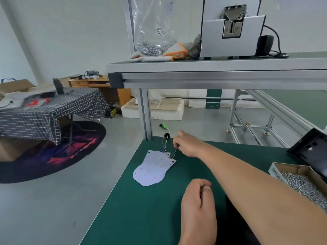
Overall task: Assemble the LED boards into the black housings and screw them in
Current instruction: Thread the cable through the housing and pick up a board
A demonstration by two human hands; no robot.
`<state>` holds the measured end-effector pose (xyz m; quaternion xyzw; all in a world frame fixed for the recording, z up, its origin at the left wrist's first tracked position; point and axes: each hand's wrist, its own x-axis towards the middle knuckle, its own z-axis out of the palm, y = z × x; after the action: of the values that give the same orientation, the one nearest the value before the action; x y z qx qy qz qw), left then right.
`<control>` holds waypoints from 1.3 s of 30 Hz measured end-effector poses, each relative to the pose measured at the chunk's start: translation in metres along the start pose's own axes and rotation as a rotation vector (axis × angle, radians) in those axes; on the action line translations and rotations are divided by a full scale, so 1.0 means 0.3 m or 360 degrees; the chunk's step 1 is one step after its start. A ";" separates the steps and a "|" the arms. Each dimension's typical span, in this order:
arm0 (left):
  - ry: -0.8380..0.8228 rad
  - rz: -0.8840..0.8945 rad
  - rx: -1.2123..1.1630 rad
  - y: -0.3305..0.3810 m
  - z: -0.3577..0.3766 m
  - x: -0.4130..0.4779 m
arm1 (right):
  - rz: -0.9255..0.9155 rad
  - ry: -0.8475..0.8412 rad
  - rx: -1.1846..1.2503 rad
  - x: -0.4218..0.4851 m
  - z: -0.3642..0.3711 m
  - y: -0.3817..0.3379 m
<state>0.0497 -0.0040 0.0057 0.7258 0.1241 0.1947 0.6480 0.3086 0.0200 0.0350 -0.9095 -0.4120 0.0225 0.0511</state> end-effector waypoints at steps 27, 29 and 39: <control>-0.0029 0.1196 0.1053 0.106 -0.026 -0.053 | -0.0137 0.0434 0.0126 -0.958 -0.180 0.047; 0.0071 0.1317 0.0870 0.126 -0.034 -0.066 | -0.0110 0.0531 0.0077 -0.966 -0.162 0.072; 0.0584 0.1278 0.0396 0.197 -0.147 -0.079 | 0.0160 0.1032 0.0816 -1.043 -0.084 0.167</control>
<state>0.0048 0.0173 0.0651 0.7422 -0.0320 0.5393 0.3965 0.1417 -0.2499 0.0541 -0.8463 -0.3107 -0.1608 0.4018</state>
